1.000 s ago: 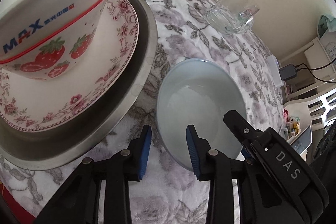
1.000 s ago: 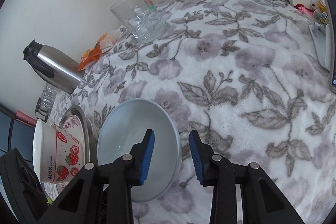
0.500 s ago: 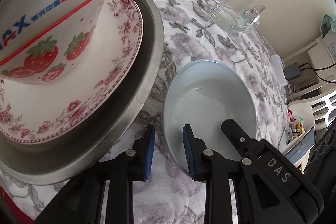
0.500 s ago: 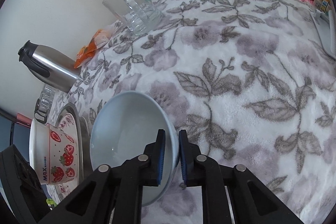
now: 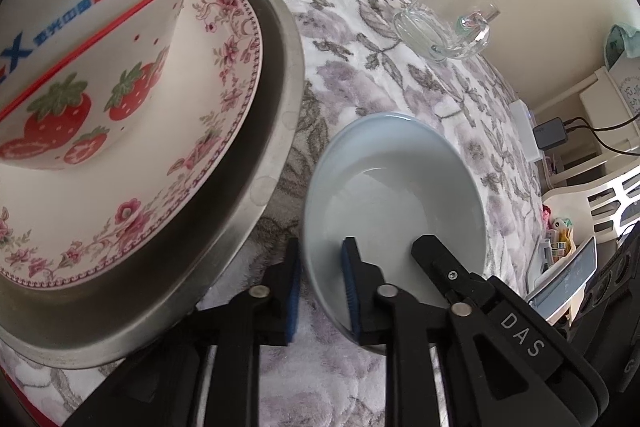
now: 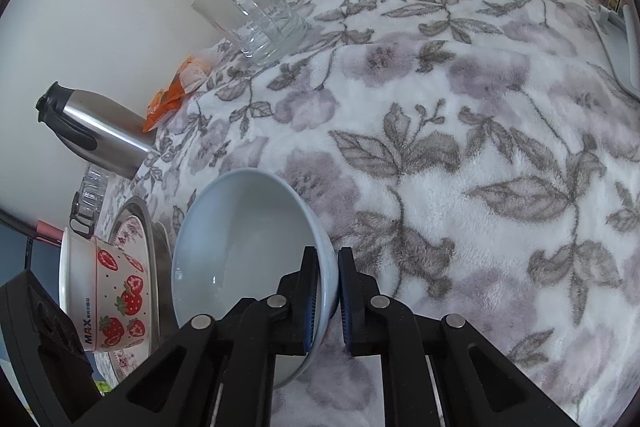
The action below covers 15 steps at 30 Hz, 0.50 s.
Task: Organize plates and bowls
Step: 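Lift the white bowl with both grippers and carry it over the stack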
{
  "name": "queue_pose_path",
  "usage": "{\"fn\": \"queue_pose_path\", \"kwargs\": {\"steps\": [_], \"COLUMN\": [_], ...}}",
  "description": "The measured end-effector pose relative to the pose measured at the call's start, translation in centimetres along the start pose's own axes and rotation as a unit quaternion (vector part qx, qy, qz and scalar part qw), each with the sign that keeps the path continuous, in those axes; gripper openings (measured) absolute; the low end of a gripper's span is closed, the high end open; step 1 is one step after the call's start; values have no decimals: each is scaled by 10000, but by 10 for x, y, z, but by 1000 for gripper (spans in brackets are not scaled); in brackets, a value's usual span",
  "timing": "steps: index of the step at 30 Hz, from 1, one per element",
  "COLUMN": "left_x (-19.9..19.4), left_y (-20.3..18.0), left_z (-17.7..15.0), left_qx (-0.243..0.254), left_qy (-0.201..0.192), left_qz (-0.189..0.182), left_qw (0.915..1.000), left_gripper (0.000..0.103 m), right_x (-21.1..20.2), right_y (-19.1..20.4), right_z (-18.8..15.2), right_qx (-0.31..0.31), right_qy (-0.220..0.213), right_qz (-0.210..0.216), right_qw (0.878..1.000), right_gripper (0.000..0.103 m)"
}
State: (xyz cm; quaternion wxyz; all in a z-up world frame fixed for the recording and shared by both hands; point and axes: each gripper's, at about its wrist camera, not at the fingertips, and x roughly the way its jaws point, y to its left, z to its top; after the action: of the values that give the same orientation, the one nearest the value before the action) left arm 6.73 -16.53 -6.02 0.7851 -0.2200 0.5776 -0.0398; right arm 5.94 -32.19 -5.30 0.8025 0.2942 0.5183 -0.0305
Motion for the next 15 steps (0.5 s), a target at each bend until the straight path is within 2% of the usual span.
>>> {"fn": "queue_pose_path", "kwargs": {"steps": [15], "left_x": [-4], "left_y": [-1], "left_z": [-2], "left_qx": [118], "left_qy": [93], "left_qz": [-153], "left_qw": [9998], "left_gripper": [18], "right_x": [-11], "right_y": [-3], "right_z": [-5], "right_qx": [-36], "right_qy": [-24], "right_qz": [-83], "right_qw": [10000], "right_gripper": [11]}}
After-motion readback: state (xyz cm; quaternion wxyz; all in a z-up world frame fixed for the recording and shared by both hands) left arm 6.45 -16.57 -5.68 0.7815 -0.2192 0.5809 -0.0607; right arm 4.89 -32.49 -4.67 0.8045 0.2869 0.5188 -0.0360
